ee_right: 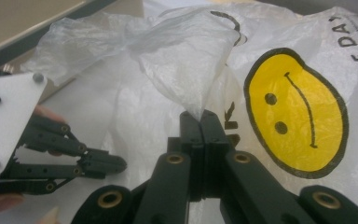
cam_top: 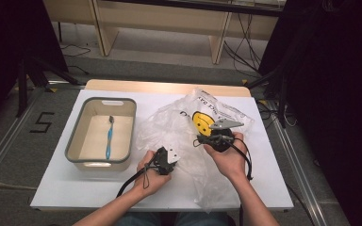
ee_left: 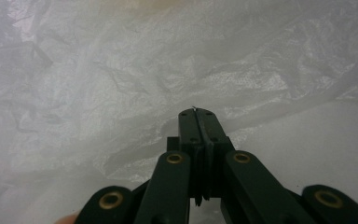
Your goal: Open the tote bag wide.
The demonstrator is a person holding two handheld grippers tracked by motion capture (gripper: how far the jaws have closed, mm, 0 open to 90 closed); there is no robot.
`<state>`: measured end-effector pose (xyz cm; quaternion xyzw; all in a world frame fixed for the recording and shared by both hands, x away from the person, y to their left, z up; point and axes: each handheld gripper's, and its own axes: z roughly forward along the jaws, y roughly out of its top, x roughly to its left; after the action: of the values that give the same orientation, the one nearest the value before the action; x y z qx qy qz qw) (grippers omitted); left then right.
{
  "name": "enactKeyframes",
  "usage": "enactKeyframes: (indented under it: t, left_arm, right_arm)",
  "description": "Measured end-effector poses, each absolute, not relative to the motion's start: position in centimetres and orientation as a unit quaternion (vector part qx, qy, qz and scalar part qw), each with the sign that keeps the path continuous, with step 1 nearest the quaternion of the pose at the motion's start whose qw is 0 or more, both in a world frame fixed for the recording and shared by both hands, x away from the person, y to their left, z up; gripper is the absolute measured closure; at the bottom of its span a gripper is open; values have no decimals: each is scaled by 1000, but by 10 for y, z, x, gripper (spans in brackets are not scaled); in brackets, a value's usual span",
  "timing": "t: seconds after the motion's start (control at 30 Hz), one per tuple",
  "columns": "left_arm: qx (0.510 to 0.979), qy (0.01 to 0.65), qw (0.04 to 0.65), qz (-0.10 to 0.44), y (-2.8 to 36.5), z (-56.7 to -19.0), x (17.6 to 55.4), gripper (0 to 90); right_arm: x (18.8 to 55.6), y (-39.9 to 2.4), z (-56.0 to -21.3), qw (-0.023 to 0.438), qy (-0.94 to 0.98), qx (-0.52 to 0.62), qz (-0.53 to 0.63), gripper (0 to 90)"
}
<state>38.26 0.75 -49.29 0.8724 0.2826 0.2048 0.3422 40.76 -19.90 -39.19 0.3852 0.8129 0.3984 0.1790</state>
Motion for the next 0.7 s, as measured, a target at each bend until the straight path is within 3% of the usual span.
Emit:
enactKeyframes:
  t: [0.7]
  left_arm:
    - [874,279,338,209,7,-493,381,892]
  right_arm:
    - [410,-205,-369,233,782,383,434,900]
